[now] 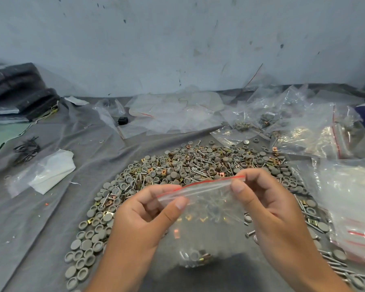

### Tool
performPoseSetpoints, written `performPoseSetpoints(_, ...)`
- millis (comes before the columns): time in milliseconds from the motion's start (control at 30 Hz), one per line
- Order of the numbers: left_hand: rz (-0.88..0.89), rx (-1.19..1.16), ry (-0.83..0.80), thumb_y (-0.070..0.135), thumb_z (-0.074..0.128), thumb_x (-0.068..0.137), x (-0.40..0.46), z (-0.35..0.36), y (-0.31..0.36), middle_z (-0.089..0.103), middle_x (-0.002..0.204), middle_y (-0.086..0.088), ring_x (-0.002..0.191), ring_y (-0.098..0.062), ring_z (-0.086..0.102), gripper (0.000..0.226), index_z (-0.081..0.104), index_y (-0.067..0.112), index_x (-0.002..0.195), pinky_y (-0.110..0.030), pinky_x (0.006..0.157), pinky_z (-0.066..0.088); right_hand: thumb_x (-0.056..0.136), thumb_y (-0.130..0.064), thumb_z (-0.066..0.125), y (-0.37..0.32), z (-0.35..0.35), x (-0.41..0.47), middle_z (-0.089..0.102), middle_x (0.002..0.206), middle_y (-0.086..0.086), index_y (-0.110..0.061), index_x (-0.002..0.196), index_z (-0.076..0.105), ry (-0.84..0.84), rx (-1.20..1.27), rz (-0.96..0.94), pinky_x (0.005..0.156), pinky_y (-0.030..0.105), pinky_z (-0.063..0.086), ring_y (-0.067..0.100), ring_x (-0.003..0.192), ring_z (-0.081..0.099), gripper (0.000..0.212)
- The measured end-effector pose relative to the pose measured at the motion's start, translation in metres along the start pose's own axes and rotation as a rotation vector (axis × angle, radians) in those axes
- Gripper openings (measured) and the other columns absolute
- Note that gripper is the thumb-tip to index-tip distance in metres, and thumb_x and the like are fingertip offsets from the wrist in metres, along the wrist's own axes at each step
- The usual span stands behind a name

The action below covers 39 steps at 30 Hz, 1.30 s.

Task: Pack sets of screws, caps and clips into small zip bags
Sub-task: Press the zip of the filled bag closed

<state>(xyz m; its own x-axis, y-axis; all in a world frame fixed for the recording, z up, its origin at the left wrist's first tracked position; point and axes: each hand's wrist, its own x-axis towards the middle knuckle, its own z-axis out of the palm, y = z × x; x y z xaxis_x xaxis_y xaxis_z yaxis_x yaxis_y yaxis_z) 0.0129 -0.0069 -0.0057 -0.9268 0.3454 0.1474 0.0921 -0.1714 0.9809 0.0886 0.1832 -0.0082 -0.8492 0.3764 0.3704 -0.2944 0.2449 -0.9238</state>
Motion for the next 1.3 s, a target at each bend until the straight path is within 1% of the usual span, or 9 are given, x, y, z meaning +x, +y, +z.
performPoseSetpoints(167, 0.035, 0.055, 0.029, 0.033, 0.096, 0.057, 0.001, -0.005, 0.003, 0.079, 0.088, -0.006, 0.079, -0.012, 0.075, 0.033, 0.082, 0.028, 0.086, -0.015, 0.067, 0.056, 0.089, -0.057, 0.057, 0.001, 0.001, 0.000, 0.067, 0.082, -0.003, -0.036, 0.099, 0.068, -0.009, 0.031, 0.007, 0.066, 0.013, 0.048, 0.013, 0.075, 0.061, 0.025)
performPoseSetpoints(300, 0.107, 0.076, 0.065, 0.036, 0.091, 0.054, 0.001, -0.007, 0.007, 0.080, 0.093, 0.002, 0.086, -0.007, 0.075, 0.026, 0.082, 0.028, 0.077, -0.012, 0.071, 0.054, 0.088, -0.055, 0.064, 0.002, -0.002, 0.002, 0.067, 0.084, -0.004, -0.033, 0.104, 0.070, -0.036, 0.017, -0.021, 0.064, 0.017, 0.049, 0.012, 0.074, 0.060, 0.028)
performPoseSetpoints(400, 0.099, 0.073, 0.048, 0.041, 0.081, 0.063, 0.000, -0.007, 0.011, 0.079, 0.086, 0.005, 0.078, -0.001, 0.072, 0.017, 0.081, 0.031, 0.076, -0.009, 0.067, 0.051, 0.089, -0.054, 0.064, 0.003, -0.004, 0.004, 0.061, 0.077, -0.007, -0.029, 0.102, 0.069, -0.030, -0.011, -0.038, 0.059, 0.014, 0.043, 0.008, 0.068, 0.052, 0.029)
performPoseSetpoints(467, 0.091, 0.096, 0.026, 0.044, 0.087, 0.066, -0.001, -0.006, 0.013, 0.077, 0.084, 0.005, 0.076, -0.001, 0.070, 0.019, 0.079, 0.033, 0.079, -0.009, 0.067, 0.050, 0.089, -0.054, 0.062, 0.003, -0.004, 0.004, 0.059, 0.076, -0.010, -0.028, 0.102, 0.068, -0.020, -0.017, -0.041, 0.059, 0.015, 0.041, 0.006, 0.068, 0.050, 0.030)
performPoseSetpoints(600, 0.106, 0.118, 0.030, 0.051, 0.081, 0.076, -0.004, -0.004, 0.010, 0.077, 0.085, 0.002, 0.076, -0.005, 0.070, 0.018, 0.075, 0.037, 0.085, -0.010, 0.066, 0.051, 0.090, -0.055, 0.058, 0.002, 0.001, 0.000, 0.061, 0.079, -0.004, -0.029, 0.103, 0.065, -0.042, -0.024, -0.049, 0.061, 0.025, 0.043, 0.016, 0.071, 0.054, 0.029)
performPoseSetpoints(733, 0.166, 0.102, 0.035, 0.045, 0.078, 0.077, -0.004, -0.002, 0.008, 0.077, 0.092, 0.001, 0.082, -0.007, 0.071, 0.016, 0.073, 0.036, 0.090, -0.012, 0.068, 0.053, 0.086, -0.064, 0.061, 0.000, 0.008, -0.003, 0.063, 0.085, 0.002, -0.036, 0.099, 0.064, -0.078, 0.060, -0.043, 0.063, 0.021, 0.043, 0.024, 0.075, 0.055, 0.031)
performPoseSetpoints(967, 0.200, 0.096, 0.045, 0.054, 0.084, 0.071, -0.002, -0.006, 0.005, 0.078, 0.096, 0.000, 0.086, -0.011, 0.072, 0.033, 0.073, 0.032, 0.093, -0.015, 0.072, 0.054, 0.088, -0.053, 0.065, 0.004, 0.006, -0.001, 0.063, 0.082, -0.005, -0.028, 0.102, 0.065, -0.054, 0.038, -0.058, 0.060, 0.014, 0.042, 0.007, 0.071, 0.054, 0.029)
performPoseSetpoints(1100, 0.206, 0.042, 0.056, 0.040, 0.083, 0.069, -0.001, -0.006, 0.002, 0.077, 0.090, -0.002, 0.079, -0.007, 0.071, 0.028, 0.073, 0.033, 0.094, -0.015, 0.068, 0.053, 0.089, -0.051, 0.064, 0.003, 0.005, -0.001, 0.065, 0.085, -0.007, -0.030, 0.109, 0.067, -0.058, -0.011, -0.064, 0.062, 0.014, 0.044, 0.007, 0.073, 0.057, 0.029)
performPoseSetpoints(1300, 0.209, -0.013, 0.067, 0.034, 0.084, 0.066, -0.004, -0.005, 0.004, 0.077, 0.089, -0.005, 0.074, -0.007, 0.070, 0.033, 0.069, 0.039, 0.095, -0.014, 0.064, 0.052, 0.092, -0.051, 0.058, -0.003, 0.007, -0.003, 0.066, 0.087, -0.009, -0.038, 0.101, 0.067, -0.047, -0.132, -0.108, 0.063, 0.012, 0.042, 0.010, 0.074, 0.058, 0.018)
